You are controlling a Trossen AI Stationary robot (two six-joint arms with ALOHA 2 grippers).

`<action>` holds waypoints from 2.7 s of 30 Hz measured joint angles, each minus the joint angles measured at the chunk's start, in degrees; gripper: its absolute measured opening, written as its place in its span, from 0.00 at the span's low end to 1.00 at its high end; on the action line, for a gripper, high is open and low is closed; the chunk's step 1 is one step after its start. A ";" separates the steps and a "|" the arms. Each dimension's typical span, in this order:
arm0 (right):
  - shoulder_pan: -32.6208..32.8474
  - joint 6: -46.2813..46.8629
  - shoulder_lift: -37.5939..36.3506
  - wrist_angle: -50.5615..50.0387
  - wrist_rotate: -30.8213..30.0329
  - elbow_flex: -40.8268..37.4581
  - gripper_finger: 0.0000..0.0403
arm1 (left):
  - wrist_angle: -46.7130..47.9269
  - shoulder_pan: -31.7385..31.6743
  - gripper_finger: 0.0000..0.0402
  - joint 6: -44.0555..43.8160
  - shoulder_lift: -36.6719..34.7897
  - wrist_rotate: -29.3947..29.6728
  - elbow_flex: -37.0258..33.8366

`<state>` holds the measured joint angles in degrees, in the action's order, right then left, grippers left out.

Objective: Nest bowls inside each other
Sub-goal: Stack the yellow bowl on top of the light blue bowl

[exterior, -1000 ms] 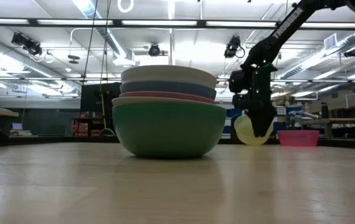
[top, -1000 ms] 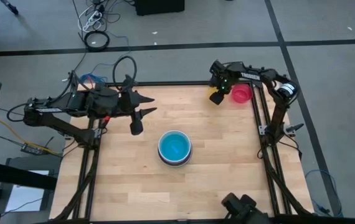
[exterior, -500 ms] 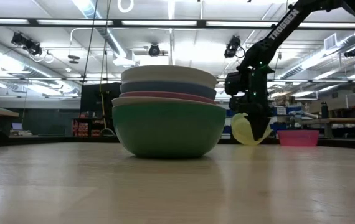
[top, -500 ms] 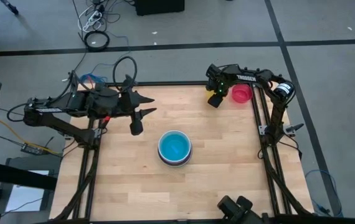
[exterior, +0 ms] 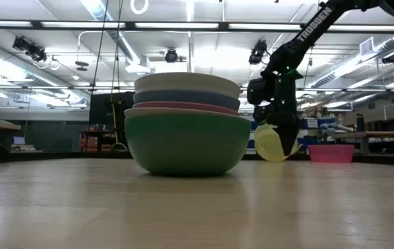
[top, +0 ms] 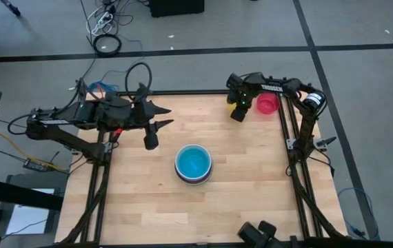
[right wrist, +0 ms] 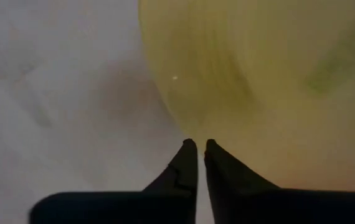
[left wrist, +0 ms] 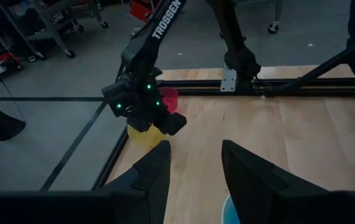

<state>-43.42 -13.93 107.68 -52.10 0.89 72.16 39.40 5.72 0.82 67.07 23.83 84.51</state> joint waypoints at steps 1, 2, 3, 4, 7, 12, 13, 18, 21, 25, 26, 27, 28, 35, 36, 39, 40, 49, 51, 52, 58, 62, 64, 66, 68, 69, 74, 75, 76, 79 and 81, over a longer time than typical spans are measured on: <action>0.34 -0.17 0.00 -0.30 0.02 0.10 0.06 | 0.02 0.00 0.38 0.00 0.00 0.00 0.00; 0.64 -0.25 -0.01 -0.93 0.30 0.37 0.09 | 0.04 0.00 0.38 -0.02 0.00 0.00 0.00; 0.91 -0.31 -0.01 -1.43 0.45 0.52 0.12 | 0.12 0.00 0.38 0.00 0.00 0.00 0.00; 1.25 -0.36 -0.02 -1.61 0.27 0.56 0.16 | 0.19 0.00 0.38 0.00 0.00 -0.02 0.00; 2.02 -1.44 0.00 -1.75 -1.80 0.59 0.27 | 0.24 0.00 0.38 0.00 0.00 -0.02 0.00; 2.64 -2.03 0.00 -2.08 -2.73 0.61 0.40 | 0.37 0.00 0.38 -0.01 0.00 -0.02 0.00; 2.77 -2.28 0.00 -2.19 -2.78 0.61 0.41 | 0.38 0.00 0.38 0.00 0.00 -0.02 0.00; 3.43 -3.25 0.00 -2.19 -4.00 0.63 0.39 | 0.41 0.00 0.38 0.00 0.00 -0.02 0.00; 3.76 -3.80 0.00 -2.63 -4.03 0.67 0.38 | 0.42 0.00 0.38 -0.02 0.00 -0.02 0.00; 4.42 -3.76 0.00 -6.02 -1.25 0.73 0.37 | 0.42 0.00 0.38 -0.02 0.00 -0.02 0.00; 4.77 -3.69 0.00 -7.39 -0.08 0.75 0.37 | 0.42 0.00 0.38 -0.03 0.00 -0.02 0.00; 5.24 -3.44 0.00 -8.80 0.75 0.76 0.37 | 0.42 0.00 0.38 -0.02 0.00 -0.02 0.00; 5.73 -3.30 0.00 -10.14 1.49 0.76 0.37 | 0.42 0.00 0.38 -0.04 0.00 -0.02 0.00; 12.52 -2.21 -0.10 -16.04 4.87 0.74 0.37 | 1.08 0.00 0.38 -0.02 0.00 -0.02 0.00; 13.72 -2.20 -0.36 -15.93 4.87 0.70 0.37 | 1.08 0.00 0.38 -0.02 0.00 -0.03 0.00; 17.00 -1.07 -2.50 -13.74 4.30 0.70 0.38 | 1.29 0.00 0.38 0.08 0.00 -0.02 0.00; 17.96 -0.65 -3.47 -12.65 4.07 0.70 0.38 | 1.40 0.00 0.38 0.20 0.00 -0.02 0.00; 20.86 1.82 -7.10 -10.09 2.77 0.72 0.41 | 0.64 0.00 0.38 0.68 0.02 -0.03 0.00; 20.23 1.50 -6.44 -8.49 2.32 0.72 0.41 | 0.69 0.00 0.38 0.59 0.02 -0.02 0.00; 19.95 1.36 -6.21 -8.25 2.27 0.70 0.41 | 0.78 0.00 0.38 0.47 0.02 -0.04 0.00; 19.92 1.68 -5.95 -7.61 3.74 0.70 0.41 | 1.76 0.02 0.38 0.04 0.02 -0.04 0.00; 21.35 2.39 -5.95 -7.95 5.54 0.70 0.41 | 1.68 0.02 0.38 0.26 0.04 -0.04 0.00; 22.09 2.46 -5.95 -7.83 5.81 0.70 0.41 | 1.69 0.02 0.38 0.28 0.04 -0.04 0.00; 22.50 2.56 -5.95 -7.43 6.07 0.70 0.41 | 1.65 0.02 0.38 0.28 0.04 -0.04 0.00; 22.56 2.80 -5.95 -7.07 6.40 0.70 0.41 | 1.50 0.02 0.38 0.29 0.04 -0.04 0.00; 22.50 2.79 -5.77 -6.88 6.35 0.72 0.41 | 1.31 0.02 0.38 0.28 0.04 -0.04 0.00; 21.77 3.40 -5.46 -4.49 6.23 -0.09 0.41 | 1.15 0.02 0.38 0.21 0.04 -0.04 0.00; 21.54 3.49 -5.46 -4.32 6.23 -0.36 0.42 | 1.23 0.02 0.38 0.19 0.04 -0.04 0.00; 21.39 3.59 -5.46 -4.49 6.23 -0.61 0.42 | 1.26 0.02 0.38 0.17 0.04 -0.04 0.00; 20.86 3.62 -5.46 -3.49 6.24 -1.86 0.42 | 1.22 0.02 0.38 0.13 0.04 -0.04 0.00; 20.60 3.80 -5.46 -2.98 6.25 -2.90 0.42 | 1.21 0.02 0.38 0.07 0.04 -0.04 0.00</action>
<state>-22.82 -10.14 102.21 -55.07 7.14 69.26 40.61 5.74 0.89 67.11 23.79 84.51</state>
